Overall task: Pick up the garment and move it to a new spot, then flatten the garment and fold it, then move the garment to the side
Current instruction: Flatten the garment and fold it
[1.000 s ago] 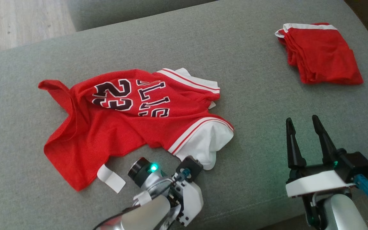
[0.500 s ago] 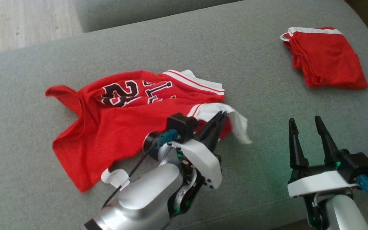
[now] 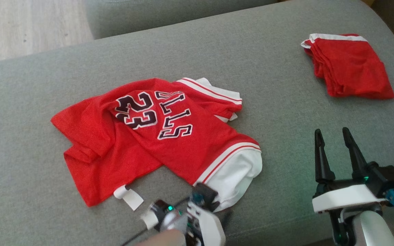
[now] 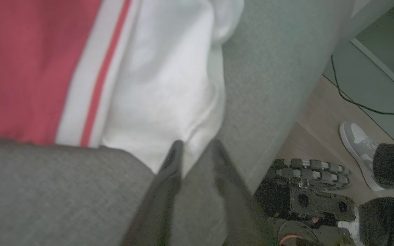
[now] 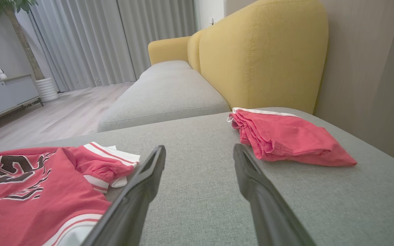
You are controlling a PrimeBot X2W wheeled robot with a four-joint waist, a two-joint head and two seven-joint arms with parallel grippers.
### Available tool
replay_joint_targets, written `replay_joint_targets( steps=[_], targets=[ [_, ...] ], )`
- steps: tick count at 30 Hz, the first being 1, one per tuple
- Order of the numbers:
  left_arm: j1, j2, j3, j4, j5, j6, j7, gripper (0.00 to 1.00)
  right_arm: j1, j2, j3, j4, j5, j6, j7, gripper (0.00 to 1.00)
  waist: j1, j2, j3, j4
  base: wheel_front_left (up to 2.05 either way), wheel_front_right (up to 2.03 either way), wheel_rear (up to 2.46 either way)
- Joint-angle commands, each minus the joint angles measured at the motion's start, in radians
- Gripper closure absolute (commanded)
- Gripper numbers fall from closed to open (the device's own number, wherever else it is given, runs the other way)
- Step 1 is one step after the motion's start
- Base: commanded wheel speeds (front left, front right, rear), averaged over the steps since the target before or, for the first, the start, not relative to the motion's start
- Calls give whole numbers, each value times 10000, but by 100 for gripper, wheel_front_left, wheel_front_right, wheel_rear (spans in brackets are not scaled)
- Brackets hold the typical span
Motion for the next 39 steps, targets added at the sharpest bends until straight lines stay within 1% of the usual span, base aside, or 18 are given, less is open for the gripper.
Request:
replay_joint_targets(
  steps=[1, 4, 6, 7, 10, 11, 14, 16, 20, 23, 24, 28, 33, 34, 35, 37, 39],
  targets=[
    [23, 35, 151, -201, 328, -159, 156, 0, -34, -51, 192, -271, -73, 67, 8, 0, 0, 0, -62, 74, 0, 0, 0],
    [255, 35, 187, -375, 234, -236, 31, 0, -11, -51, 150, -279, -71, 67, 35, 0, 0, 0, -119, 158, 0, 0, 0],
    [378, 77, 500, -769, 40, -226, -379, 0, 34, -51, 126, -303, -69, 67, 48, 0, 0, 0, -183, 245, 0, 0, 0],
    [425, 117, 751, -1005, -37, -99, -683, 0, 59, -51, 121, -314, -69, 67, 54, 0, 0, 0, -218, 293, 0, 0, 0],
    [514, 347, 1463, -1739, 3, 518, -1697, 0, 153, -51, 50, -340, -81, 67, 77, 0, 0, 0, -349, 454, 0, 0, 0],
    [582, 422, 1633, -1952, -20, 634, -1900, 0, 180, -51, 9, -351, -84, 67, 82, 0, 0, 0, -384, 518, 0, 0, 0],
    [569, 614, 1710, -2224, 157, 808, -2092, 0, 191, -51, 18, -413, -108, 67, 105, 0, 0, 0, -378, 634, 0, 0, 0],
    [403, 455, 1579, -2243, 233, 687, -2048, 0, 134, -51, 93, -462, -111, 67, 140, 0, 0, 0, -312, 656, 0, 0, 0],
    [-346, 50, 1138, -1659, 582, 425, -1682, 0, -67, -51, 291, -484, -99, 67, 167, 0, 0, 0, -162, 485, 0, 0, 0],
    [-990, -180, 900, -782, 846, 341, -1405, 0, -157, -51, 438, -467, -75, 67, 159, 0, 0, 0, -25, 236, 0, 0, 0],
    [-1389, -288, 803, -175, 973, 292, -1276, 0, -202, -51, 505, -417, -48, 67, 149, 0, 0, 0, 64, 49, 0, 0, 0],
    [-2085, -406, 593, 956, 1283, 204, -1147, 0, -229, -51, 564, -315, -11, 67, 115, 0, 0, 0, 174, -278, 0, 0, 0],
    [-2365, -446, 276, 2308, 1620, -257, -478, 0, -322, -51, 680, -190, 44, 67, 73, 0, 0, 0, 283, -588, 0, 0, 0],
    [-2363, -448, 243, 2499, 1668, -327, -381, 21, -347, -51, 697, -172, 58, 67, 66, 0, 0, 0, 301, -633, 0, 0, 0],
    [-2359, -449, 215, 2654, 1705, -421, -281, 100, -372, -51, 709, -156, 69, 67, 59, 0, 0, 0, 314, -666, 0, 0, 0],
    [-2356, -450, 187, 2789, 1688, -569, -275, 100, -410, -51, 719, -136, 86, 67, 47, 0, 0, 0, 332, -708, 0, 0, 0],
    [-2407, -451, 273, 2787, 1514, -464, -576, 100, -438, -51, 707, -129, 88, 67, 37, 0, 0, 0, 360, -717, 0, 0, 0]
  ],
)
